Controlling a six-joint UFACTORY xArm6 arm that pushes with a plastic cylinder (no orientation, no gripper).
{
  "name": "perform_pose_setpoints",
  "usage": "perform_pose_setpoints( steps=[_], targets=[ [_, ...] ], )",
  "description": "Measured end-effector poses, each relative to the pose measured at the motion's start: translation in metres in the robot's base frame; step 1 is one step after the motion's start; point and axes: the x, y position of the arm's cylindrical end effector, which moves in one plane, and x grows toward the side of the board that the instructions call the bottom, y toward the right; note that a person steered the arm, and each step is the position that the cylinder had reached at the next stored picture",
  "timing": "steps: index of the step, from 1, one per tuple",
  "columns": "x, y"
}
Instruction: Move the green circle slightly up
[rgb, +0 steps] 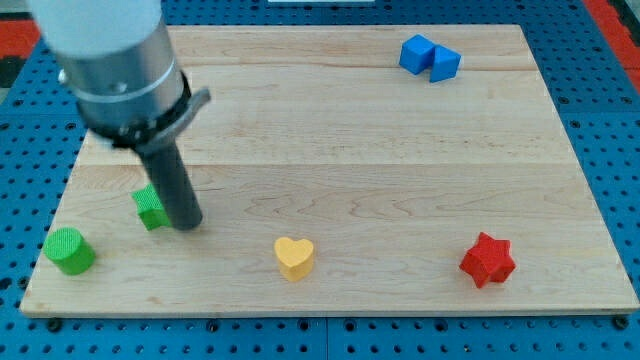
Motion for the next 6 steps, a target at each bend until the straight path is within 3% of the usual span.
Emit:
perform_pose_setpoints(
  steps=[1, 2, 4, 6],
  targets=[
    [0.057, -0.048],
    [0.071, -0.109],
    [0.009, -0.121],
    [0.001, -0.16]
  ],
)
